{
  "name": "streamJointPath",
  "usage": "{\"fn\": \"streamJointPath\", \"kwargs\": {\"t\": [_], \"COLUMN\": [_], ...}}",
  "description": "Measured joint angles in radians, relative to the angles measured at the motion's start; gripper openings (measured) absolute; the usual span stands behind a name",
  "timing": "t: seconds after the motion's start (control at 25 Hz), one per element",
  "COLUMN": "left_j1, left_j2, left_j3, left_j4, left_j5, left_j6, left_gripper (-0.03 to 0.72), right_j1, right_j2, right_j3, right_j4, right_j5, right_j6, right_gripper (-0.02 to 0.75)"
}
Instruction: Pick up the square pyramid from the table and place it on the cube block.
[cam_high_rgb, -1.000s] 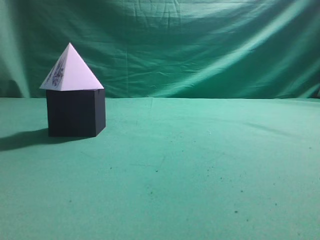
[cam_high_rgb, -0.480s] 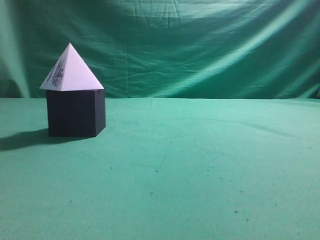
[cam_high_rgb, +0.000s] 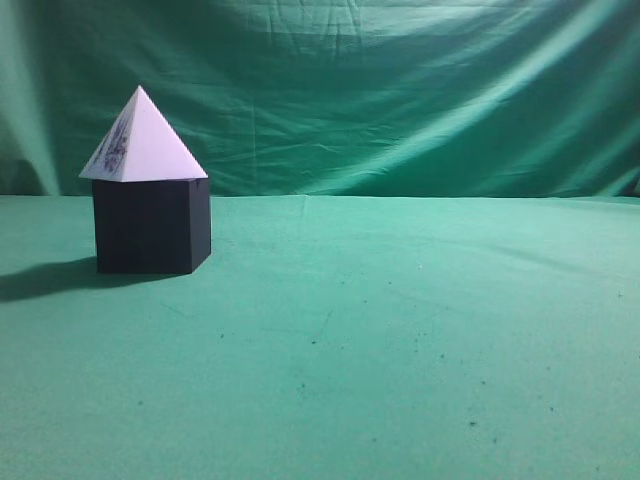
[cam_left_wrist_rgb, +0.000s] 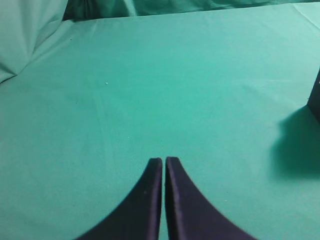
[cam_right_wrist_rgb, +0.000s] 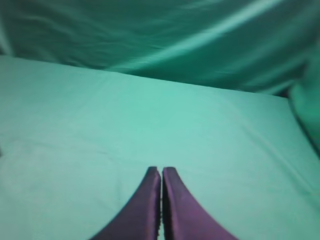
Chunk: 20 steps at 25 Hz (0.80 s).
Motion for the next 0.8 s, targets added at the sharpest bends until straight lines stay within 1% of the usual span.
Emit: {"fn": "streamJointPath", "kwargs": {"t": [0.04,0.16,0.28,0.6,0.8], "left_j1": [0.000,0.000,0.000,0.000,0.000], "left_j2": [0.000,0.000,0.000,0.000,0.000], "left_j3": [0.000,0.000,0.000,0.000,0.000], "left_j4": [0.000,0.000,0.000,0.000,0.000], "left_j5": [0.000,0.000,0.000,0.000,0.000], "left_j6": [0.000,0.000,0.000,0.000,0.000], "left_gripper": [0.000,0.000,0.000,0.000,0.000], "right_j1": [-0.040,-0.121,-0.164,-0.174,-0.174], "right_j2": [-0.040,-0.144,-0.216,-0.229,-0.229], "right_j3": [0.050,0.166,0.246,0.414,0.419], "right_j4": [-0.002,-0.008,-0.012,-0.015,-0.015], "right_j5": [-0.024,-0.058,-0.073,-0.099,-0.106], "right_j6": [0.000,0.000,0.000,0.001,0.004], "right_gripper": [0.000,0.000,0.000,0.000,0.000]}}
